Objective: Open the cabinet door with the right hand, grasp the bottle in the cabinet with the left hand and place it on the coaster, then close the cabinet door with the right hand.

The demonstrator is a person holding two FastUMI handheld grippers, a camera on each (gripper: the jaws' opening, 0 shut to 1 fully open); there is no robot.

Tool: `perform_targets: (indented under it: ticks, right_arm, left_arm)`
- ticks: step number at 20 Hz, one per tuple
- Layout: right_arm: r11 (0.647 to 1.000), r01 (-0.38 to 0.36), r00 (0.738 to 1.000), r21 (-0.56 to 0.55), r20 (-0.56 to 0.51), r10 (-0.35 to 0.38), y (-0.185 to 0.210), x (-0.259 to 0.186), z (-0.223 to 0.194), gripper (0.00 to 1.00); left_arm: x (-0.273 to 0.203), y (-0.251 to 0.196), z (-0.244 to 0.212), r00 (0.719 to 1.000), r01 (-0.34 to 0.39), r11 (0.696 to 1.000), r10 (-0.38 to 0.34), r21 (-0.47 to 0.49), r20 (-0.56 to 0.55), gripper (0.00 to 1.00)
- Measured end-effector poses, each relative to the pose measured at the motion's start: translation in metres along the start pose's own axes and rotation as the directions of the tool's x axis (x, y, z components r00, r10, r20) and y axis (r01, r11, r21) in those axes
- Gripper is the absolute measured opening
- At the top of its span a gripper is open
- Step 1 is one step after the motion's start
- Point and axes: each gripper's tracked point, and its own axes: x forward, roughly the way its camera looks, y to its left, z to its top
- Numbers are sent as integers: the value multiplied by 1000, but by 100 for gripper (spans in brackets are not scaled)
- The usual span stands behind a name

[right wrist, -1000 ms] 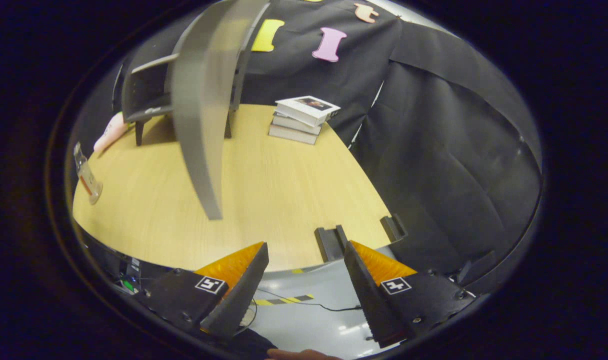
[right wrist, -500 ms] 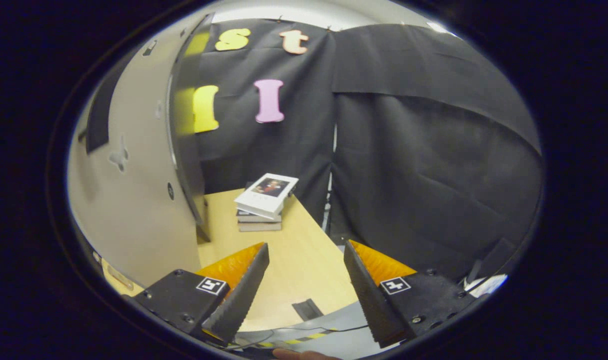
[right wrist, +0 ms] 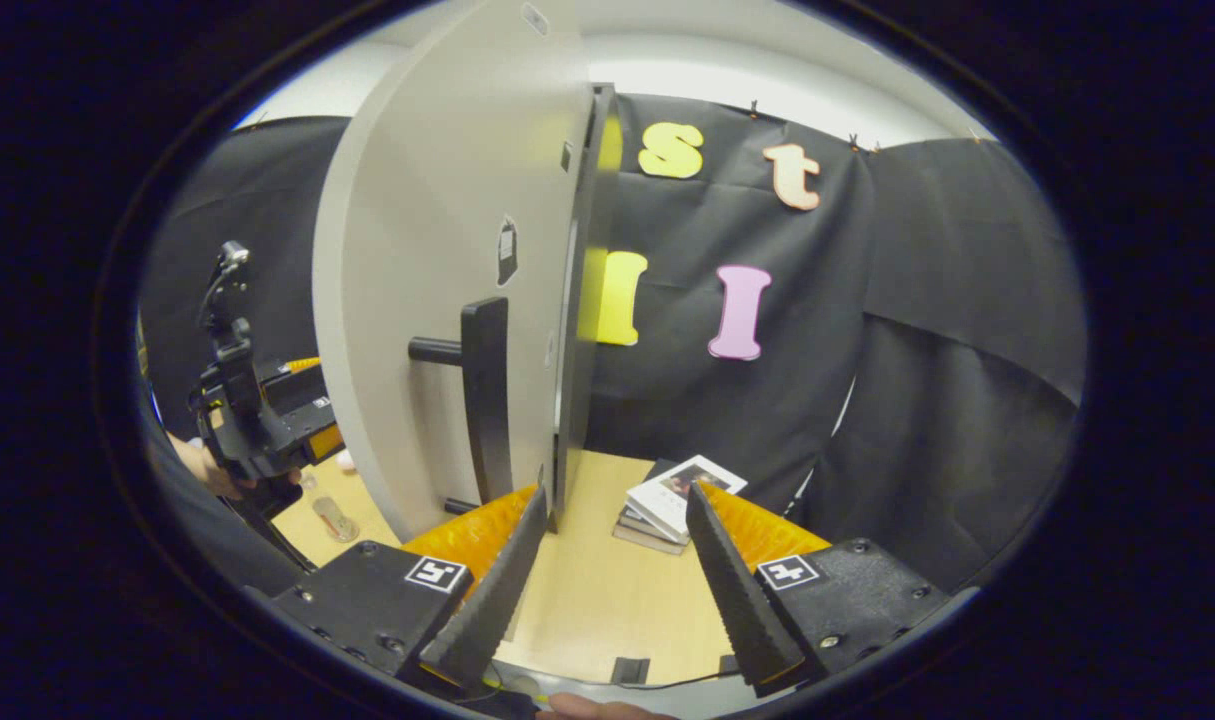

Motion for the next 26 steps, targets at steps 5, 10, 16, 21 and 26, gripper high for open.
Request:
perform_targets:
  ticks: [5, 10, 16, 21, 26]
  right_arm:
    - [992, -121, 992, 32, 27, 120, 19, -2, 17, 90]
    - [958, -286, 958, 36, 37, 284, 64, 1, 23, 89]
    - [907, -422, 907, 4, 21, 421, 110, 17, 34, 90]
    - [857, -515, 857, -16, 2, 515, 144, 28, 40, 90]
    - [809, -584, 812, -66, -24, 583, 181, 47, 50, 90]
  left_arm:
    - [-6, -4, -10, 1000, -9, 999, 9, 52, -6, 91]
    - [-19, 1, -15, 999, -37, 998, 38, 52, -12, 91]
    - [-39, 23, -24, 994, -107, 993, 108, 60, -27, 91]
    - [-51, 49, -31, 981, -184, 981, 187, 53, -53, 91]
    - [-60, 80, -30, 961, -270, 959, 274, 79, -41, 91]
